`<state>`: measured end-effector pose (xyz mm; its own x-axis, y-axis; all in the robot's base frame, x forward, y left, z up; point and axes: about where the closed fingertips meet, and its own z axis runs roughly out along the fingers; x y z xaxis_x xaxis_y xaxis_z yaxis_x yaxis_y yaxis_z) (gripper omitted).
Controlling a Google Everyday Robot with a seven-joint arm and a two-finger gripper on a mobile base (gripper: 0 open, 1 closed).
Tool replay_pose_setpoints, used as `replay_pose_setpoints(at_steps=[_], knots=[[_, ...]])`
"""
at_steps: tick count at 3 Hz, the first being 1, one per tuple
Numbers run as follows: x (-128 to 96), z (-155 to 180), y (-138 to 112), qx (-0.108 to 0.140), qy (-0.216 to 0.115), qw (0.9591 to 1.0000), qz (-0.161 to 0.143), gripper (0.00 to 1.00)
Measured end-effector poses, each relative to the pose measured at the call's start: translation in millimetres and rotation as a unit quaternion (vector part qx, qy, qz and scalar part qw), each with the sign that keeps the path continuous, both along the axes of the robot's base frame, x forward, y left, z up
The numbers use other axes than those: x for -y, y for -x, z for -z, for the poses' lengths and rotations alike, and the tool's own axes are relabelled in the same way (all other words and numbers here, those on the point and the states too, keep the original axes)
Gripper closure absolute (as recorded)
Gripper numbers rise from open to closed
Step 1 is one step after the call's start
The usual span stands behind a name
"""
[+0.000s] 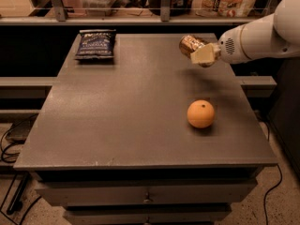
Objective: Move orange can near orange
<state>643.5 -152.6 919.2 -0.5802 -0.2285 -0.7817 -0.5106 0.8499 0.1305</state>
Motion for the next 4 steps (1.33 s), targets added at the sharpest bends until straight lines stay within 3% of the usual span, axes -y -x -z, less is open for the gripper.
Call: replay_pose_setpoints(at_steps=[1,2,3,4], knots=[[1,13,28,-0.026,0.006,0.9996,0.010,0.97],[2,29,57,-0.049,0.004,0.9985,0.024,0.86],[-4,52,85,-0.083,-0.012,0.9960,0.032,0.60],[-10,63,93,-0.097,-0.024,0.9946,0.030,0.36]])
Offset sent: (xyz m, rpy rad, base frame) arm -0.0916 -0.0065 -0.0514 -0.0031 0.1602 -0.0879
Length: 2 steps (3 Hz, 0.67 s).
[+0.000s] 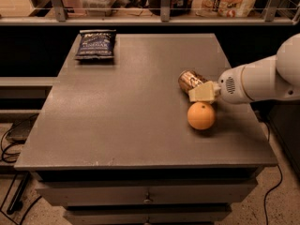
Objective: Move orange can near orange
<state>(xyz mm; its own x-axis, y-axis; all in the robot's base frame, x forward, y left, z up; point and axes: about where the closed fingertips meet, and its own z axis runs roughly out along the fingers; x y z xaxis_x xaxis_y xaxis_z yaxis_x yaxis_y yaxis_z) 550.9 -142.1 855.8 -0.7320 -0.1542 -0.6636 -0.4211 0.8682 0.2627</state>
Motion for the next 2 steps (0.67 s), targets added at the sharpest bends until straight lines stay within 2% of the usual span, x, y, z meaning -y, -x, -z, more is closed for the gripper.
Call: replay_pose_setpoints(at_steps=[1,2], knots=[[-6.6,3.8,-1.8,-0.001,-0.008,1.0000,-0.006,0.14],[-15.9,4.3,-2.5,-0.002,-0.023,0.9997,-0.012,0.00]])
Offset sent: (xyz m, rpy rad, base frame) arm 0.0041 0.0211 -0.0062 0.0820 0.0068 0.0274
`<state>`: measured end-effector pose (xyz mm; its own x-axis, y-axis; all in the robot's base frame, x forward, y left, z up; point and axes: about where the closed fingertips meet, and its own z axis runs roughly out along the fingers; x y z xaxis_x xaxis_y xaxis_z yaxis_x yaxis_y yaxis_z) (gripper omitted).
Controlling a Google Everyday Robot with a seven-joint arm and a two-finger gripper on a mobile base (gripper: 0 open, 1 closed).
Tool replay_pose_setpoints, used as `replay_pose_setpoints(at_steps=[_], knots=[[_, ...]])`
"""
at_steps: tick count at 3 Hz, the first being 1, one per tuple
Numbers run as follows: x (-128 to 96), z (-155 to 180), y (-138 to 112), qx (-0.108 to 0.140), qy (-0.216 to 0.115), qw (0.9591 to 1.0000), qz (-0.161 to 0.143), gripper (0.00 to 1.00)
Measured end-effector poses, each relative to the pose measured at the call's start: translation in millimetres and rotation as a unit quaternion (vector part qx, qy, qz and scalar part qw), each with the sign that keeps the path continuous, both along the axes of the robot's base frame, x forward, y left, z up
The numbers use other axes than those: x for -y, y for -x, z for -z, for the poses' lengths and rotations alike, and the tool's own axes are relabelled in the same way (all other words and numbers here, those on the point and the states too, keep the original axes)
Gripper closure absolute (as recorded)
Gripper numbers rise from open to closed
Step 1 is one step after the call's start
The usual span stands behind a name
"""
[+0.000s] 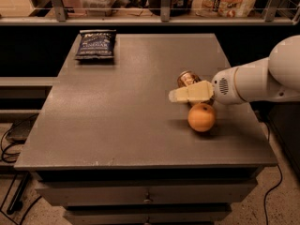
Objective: Move orange can near orange
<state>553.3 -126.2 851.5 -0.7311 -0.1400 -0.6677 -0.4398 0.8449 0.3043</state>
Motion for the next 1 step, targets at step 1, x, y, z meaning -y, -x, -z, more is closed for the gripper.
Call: replay_pose_setpoints(at_steps=[1], knots=[[0.0,0.0,0.0,0.000,0.000,1.0000,0.000,0.00]])
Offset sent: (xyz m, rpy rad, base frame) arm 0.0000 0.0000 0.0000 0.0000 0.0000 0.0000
